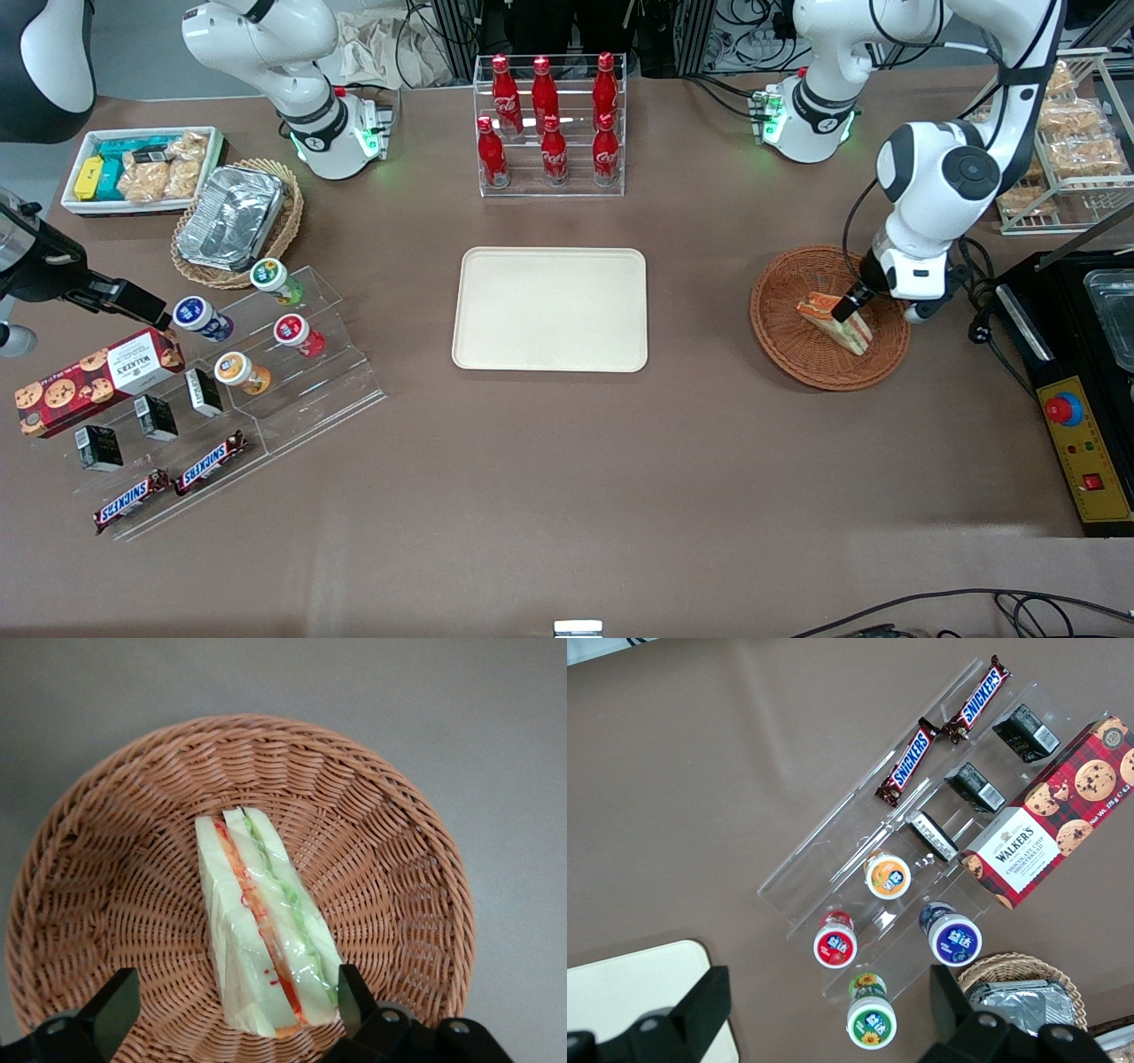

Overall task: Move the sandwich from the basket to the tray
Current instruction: 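Lower the open left gripper around the sandwich and close it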

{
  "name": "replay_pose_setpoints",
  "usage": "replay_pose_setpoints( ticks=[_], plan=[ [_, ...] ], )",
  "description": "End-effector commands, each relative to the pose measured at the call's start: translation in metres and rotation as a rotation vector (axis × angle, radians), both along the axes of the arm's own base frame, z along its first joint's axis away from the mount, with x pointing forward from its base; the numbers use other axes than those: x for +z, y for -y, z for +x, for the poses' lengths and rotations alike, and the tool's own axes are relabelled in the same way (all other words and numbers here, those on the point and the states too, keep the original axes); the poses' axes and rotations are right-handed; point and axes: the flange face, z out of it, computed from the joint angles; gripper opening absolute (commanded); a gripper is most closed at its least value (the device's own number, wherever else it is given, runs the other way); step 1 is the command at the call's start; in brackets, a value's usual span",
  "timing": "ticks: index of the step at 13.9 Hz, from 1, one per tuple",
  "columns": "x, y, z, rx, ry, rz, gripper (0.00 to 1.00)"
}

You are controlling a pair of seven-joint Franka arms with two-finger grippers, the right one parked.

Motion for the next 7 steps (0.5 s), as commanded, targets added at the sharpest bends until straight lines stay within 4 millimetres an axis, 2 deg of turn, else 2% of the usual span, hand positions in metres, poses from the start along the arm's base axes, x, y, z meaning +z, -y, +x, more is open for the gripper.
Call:
replay_pose_setpoints(
  ticks=[1,5,7],
  plan=[
    [-0.004,0.008,0.003,0.03,0.009,0.002,0.99],
    [0.012,0.009,0.008,0.022,0.015,0.003,0.99],
    [0.029,0.01,0.018,0.027,-0.009,0.006,0.99]
  ],
)
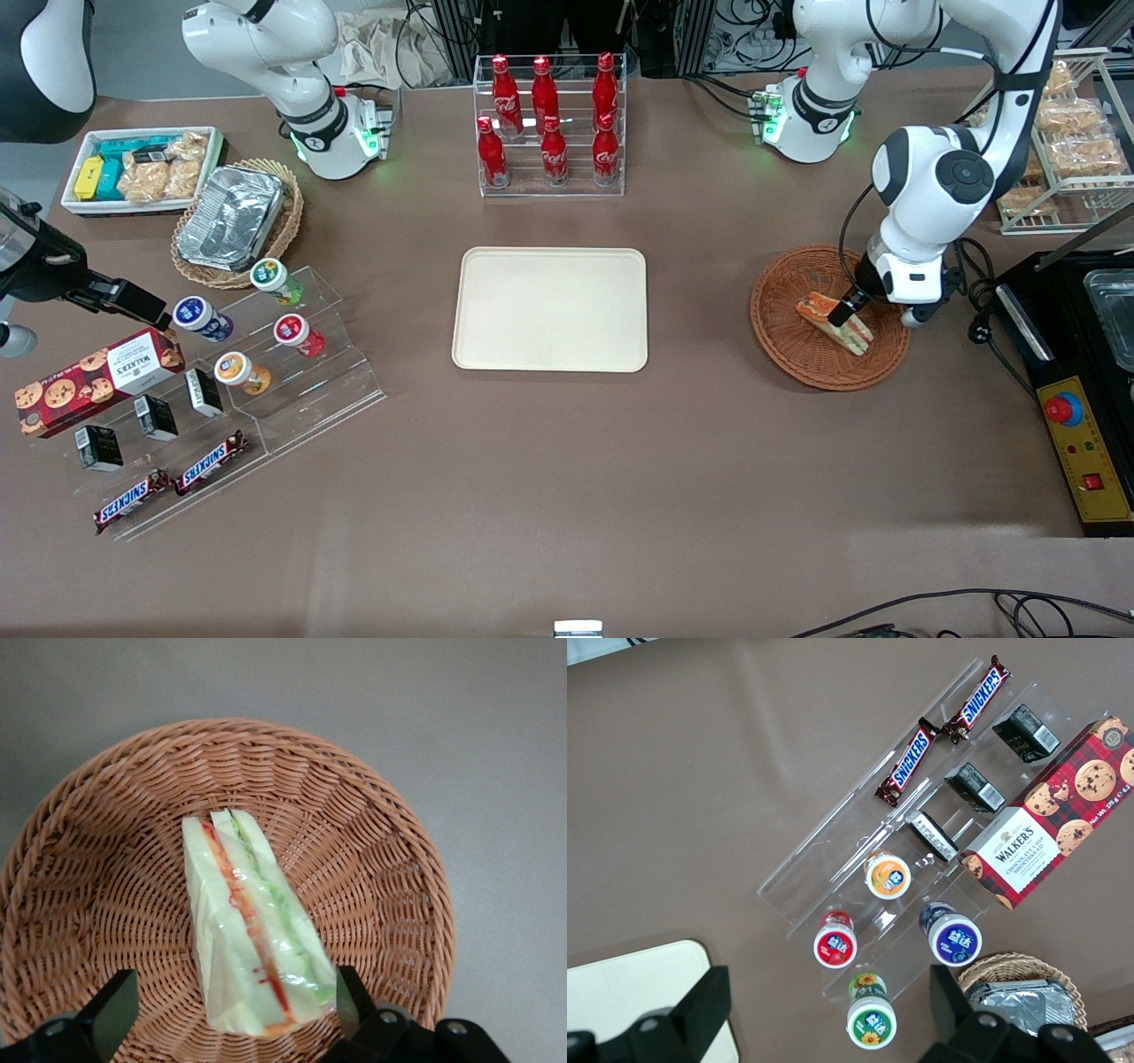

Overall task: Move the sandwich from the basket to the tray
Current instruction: 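Lower the open left gripper around the sandwich and close it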

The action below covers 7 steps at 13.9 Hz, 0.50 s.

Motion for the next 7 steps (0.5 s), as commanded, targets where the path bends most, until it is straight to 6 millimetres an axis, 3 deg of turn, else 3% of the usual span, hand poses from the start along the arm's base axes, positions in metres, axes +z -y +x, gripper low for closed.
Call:
replay_pose_setpoints(
  ticks=[1,7],
  plan=[
    [0.024,0.005,0.012,0.011,-0.024,0.01,0.99],
    [0.006,0.006,0.005,0.029,-0.044,0.01,0.99]
  ],
)
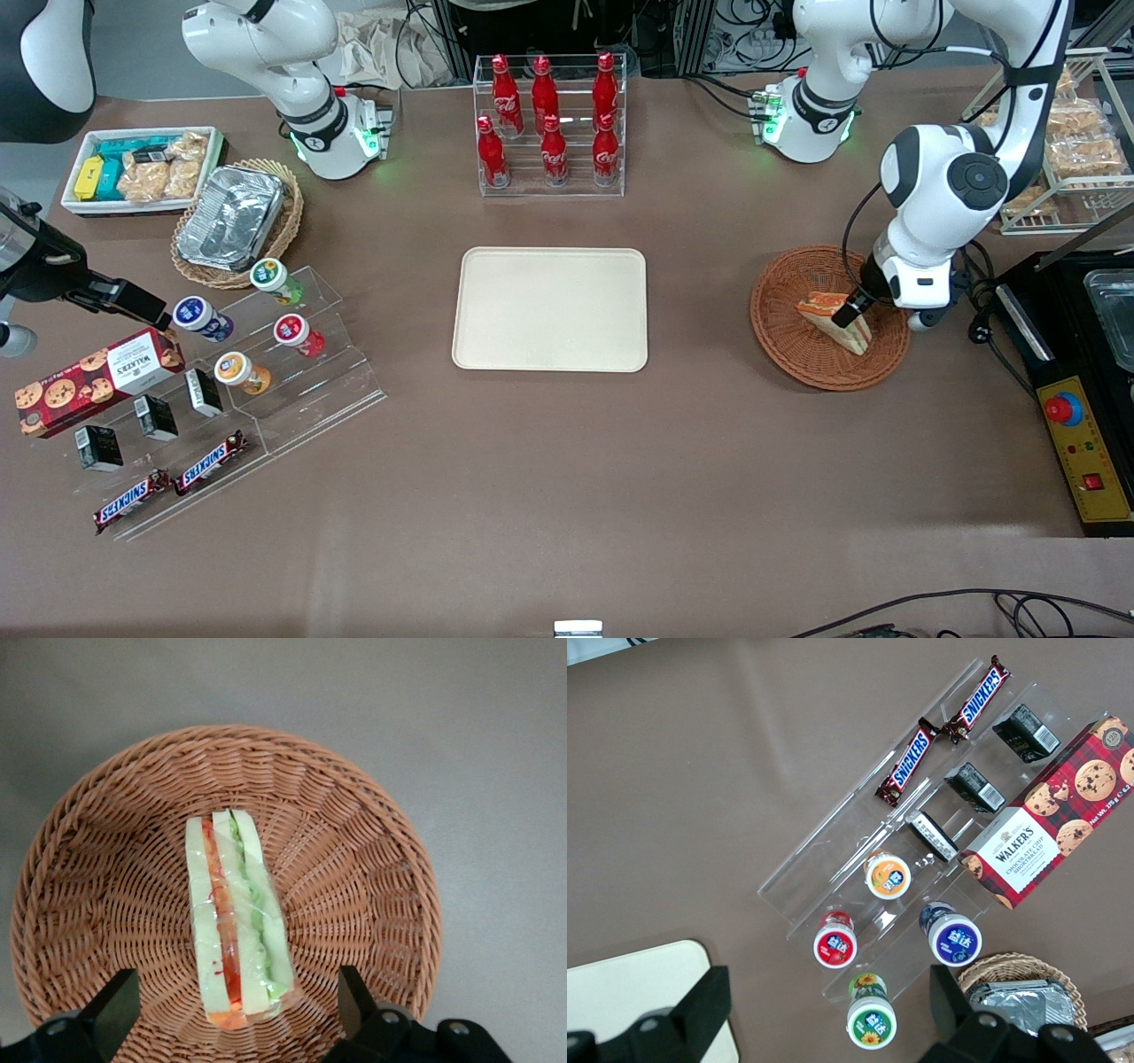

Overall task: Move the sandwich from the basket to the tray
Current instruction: 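Lower the open left gripper around the sandwich and close it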

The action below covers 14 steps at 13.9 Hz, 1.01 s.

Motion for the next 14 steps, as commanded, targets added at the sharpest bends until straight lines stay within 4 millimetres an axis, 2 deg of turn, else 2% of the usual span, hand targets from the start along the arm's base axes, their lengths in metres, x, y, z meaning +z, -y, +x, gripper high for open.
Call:
replay_pose_setpoints(
  ticks=[1,5,9,11,14],
  plan=[
    [-0.009,0.003,-0.005,0.032,0.011,0.005,0.99],
    [-0.018,0.003,-0.005,0.052,0.018,0.003,0.99],
    [-0.038,0.004,-0.009,0.065,0.036,-0.001,0.99],
    [-0.044,0.014,-0.009,0.061,0.043,-0.004,0.99],
    [-0.054,0.012,-0.015,0.06,0.037,-0.002,0.99]
  ],
)
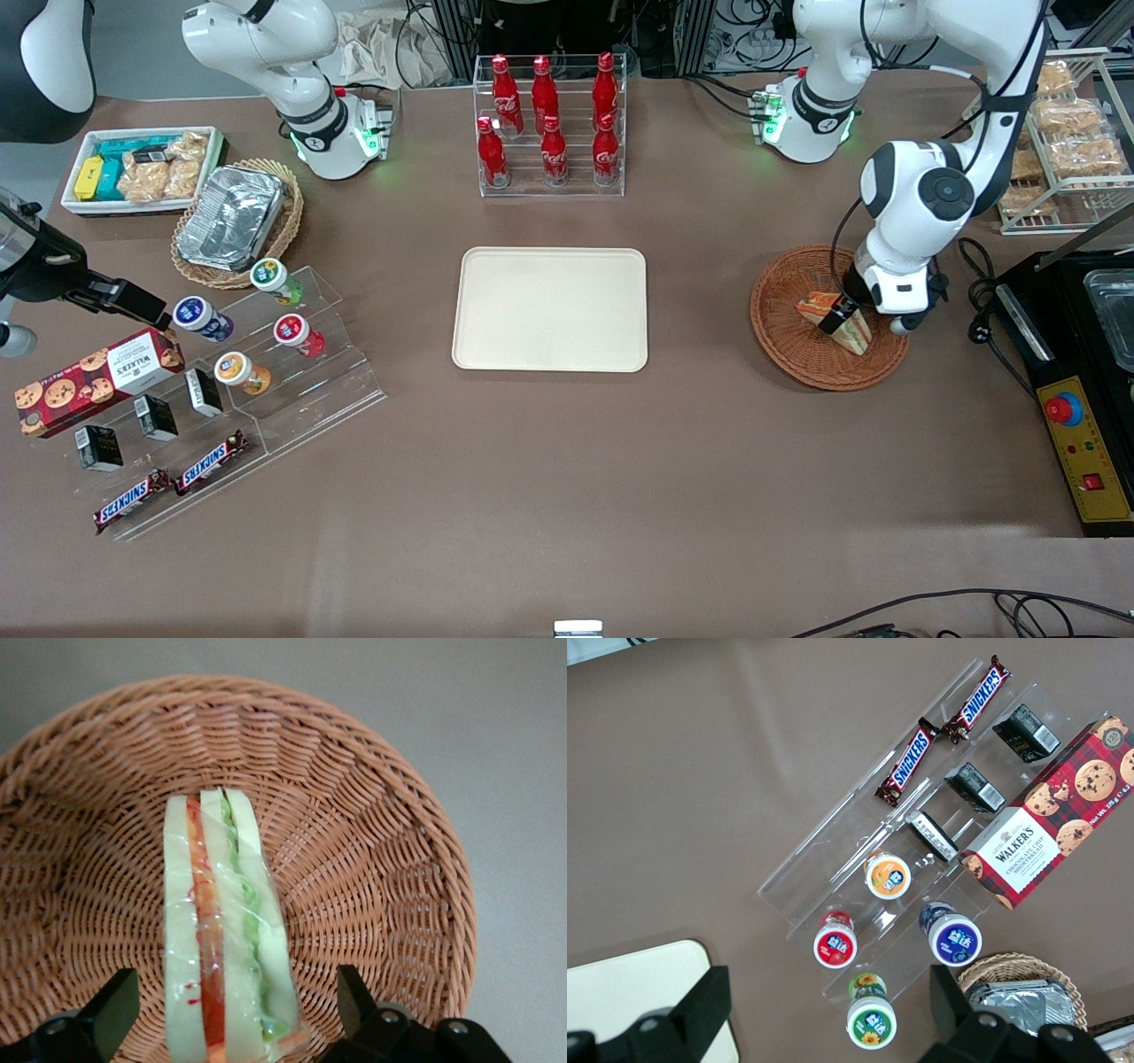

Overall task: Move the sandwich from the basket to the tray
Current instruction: 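Lower the open left gripper around the sandwich and close it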

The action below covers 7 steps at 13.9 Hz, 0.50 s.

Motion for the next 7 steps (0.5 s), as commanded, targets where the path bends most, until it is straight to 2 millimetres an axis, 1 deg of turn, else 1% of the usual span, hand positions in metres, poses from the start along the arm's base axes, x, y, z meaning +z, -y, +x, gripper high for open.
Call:
replay_pose_setpoints(
  ticks=[1,3,4,6,7],
  plan=[
    [-0.006,0.001,-0.006,0.008,0.014,0.004,0.93],
    [0.0,-0.001,-0.004,0.008,0.024,0.004,0.65],
    [0.005,-0.001,-0.004,0.009,0.029,0.003,0.48],
    [0.017,-0.001,-0.004,0.01,0.008,0.006,0.19],
    [0.027,-0.001,-0.001,0.008,0.003,0.006,0.05]
  ],
)
